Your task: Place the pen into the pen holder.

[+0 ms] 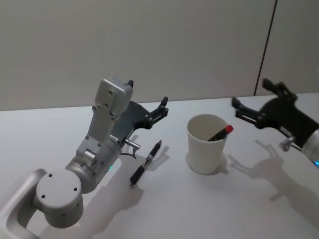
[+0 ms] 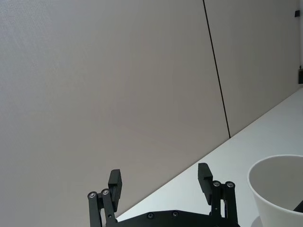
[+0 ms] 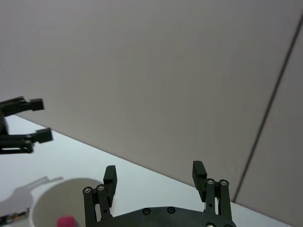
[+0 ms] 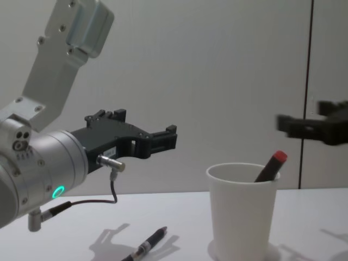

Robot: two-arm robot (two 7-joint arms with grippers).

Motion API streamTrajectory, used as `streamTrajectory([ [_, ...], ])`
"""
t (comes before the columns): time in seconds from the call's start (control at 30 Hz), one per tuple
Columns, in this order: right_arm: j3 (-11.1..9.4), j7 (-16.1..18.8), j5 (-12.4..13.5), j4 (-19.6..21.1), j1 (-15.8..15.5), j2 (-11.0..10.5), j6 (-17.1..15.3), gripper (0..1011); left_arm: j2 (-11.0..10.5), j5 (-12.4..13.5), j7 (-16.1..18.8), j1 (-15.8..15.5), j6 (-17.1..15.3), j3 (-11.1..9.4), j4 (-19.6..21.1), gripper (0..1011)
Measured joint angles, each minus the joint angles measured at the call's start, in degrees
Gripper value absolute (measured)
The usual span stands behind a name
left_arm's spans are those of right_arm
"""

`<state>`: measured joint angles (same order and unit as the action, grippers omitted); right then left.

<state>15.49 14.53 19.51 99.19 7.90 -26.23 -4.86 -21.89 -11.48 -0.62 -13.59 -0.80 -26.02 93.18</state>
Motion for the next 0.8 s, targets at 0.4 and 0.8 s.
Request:
streamTrajectory([
  [0.4,-4.62,-7.83,6.34,1.26,-7.15,-6.35,1.42,1002,-0.22,-0.08,-0.64,0.23,-0.90,0.06,0.36,1001],
  [0.8,-9.02,-14.25,12.42,0.26,-13.51,-11.04,3.33,1002,-1.87,-3.01,-1.35,2.71,-6.83,0.17,3.30,1001],
])
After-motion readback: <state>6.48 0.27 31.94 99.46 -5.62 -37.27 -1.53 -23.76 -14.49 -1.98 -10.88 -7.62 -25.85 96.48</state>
